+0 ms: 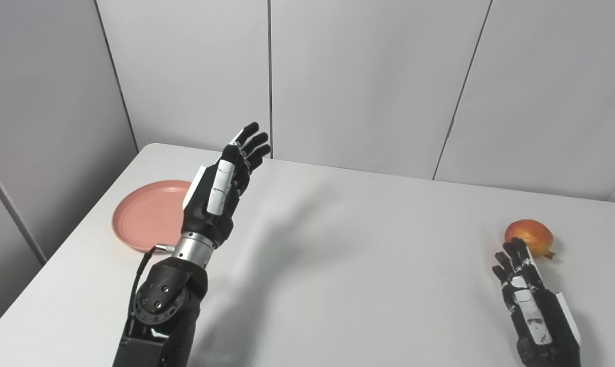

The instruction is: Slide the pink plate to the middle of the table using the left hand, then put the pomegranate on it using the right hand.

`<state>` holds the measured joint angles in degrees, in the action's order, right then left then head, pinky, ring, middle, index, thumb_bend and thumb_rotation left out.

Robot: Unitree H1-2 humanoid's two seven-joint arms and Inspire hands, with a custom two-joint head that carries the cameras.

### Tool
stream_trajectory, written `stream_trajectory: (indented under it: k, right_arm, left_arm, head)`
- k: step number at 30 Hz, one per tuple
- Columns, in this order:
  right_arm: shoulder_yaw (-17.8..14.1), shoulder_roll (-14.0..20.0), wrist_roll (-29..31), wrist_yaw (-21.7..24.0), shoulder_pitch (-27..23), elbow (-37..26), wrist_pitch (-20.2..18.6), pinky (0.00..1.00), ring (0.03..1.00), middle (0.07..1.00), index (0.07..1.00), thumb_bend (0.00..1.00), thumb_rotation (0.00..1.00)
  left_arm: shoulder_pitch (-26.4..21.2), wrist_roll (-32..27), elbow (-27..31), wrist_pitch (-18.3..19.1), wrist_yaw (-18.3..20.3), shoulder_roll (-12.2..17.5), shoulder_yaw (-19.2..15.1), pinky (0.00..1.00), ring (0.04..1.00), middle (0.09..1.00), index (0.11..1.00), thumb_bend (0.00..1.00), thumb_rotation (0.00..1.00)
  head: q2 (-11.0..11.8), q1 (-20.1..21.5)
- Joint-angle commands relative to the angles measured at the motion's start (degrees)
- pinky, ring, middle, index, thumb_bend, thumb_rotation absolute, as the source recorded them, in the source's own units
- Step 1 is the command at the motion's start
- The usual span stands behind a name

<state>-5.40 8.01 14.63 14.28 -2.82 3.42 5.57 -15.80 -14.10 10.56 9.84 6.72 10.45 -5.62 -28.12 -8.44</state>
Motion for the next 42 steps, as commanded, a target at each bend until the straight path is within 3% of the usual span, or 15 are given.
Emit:
stream_trajectory:
  k: [1, 17, 22, 28, 32, 42]
  right_arm:
    - [0.5, -1.4, 0.9, 0.6, 2.4, 3.5, 1.9, 1.00, 1.000, 1.000, 0.992, 0.82, 0.73]
    - [0.6, -1.3, 0.8, 0.4, 2.8, 2.4, 1.4, 1.00, 1.000, 0.996, 0.982, 0.81, 0.74]
    - [0.6, -1.1, 0.7, 0.6, 2.7, 2.6, 1.6, 1.00, 1.000, 0.998, 0.983, 0.81, 0.75]
    - [0.4, -1.0, 0.9, 0.5, 2.9, 2.5, 1.5, 1.00, 1.000, 0.998, 0.979, 0.80, 0.74]
    - [0.5, -1.0, 0.7, 0.4, 3.1, 2.3, 1.3, 1.00, 0.999, 0.994, 0.975, 0.82, 0.74]
    - [0.5, -1.0, 0.5, 0.1, 3.3, 1.9, 1.1, 1.00, 0.996, 0.993, 0.972, 0.83, 0.74]
  left_arm:
    - [-3.7, -1.2, 0.1, -2.8, 1.7, 1.9, -1.0, 0.93, 0.904, 0.918, 0.919, 0.95, 0.91]
    - [-12.6, -7.7, -8.9, 0.4, 9.2, 16.3, -7.8, 0.99, 0.927, 0.921, 0.971, 0.93, 0.90]
    - [-14.2, -9.1, -15.9, -2.7, 11.1, 18.9, -10.5, 0.97, 0.911, 0.923, 0.961, 0.95, 0.85]
    - [-15.6, -9.3, -26.7, -9.0, 12.3, 19.9, -13.9, 0.85, 0.819, 0.821, 0.873, 0.95, 0.76]
    - [-16.2, -9.4, -31.5, -10.1, 11.1, 19.7, -15.7, 0.81, 0.794, 0.793, 0.835, 0.96, 0.67]
    - [-18.0, -10.8, -42.6, -13.9, 13.1, 20.3, -17.4, 0.82, 0.796, 0.821, 0.871, 0.87, 0.58]
  head:
    - [-0.1, 0.0]
    - [-0.6, 0.3]
    - [-0.7, 0.2]
    - [-0.8, 0.2]
    - [-0.9, 0.1]
    - [-1.2, 0.4]
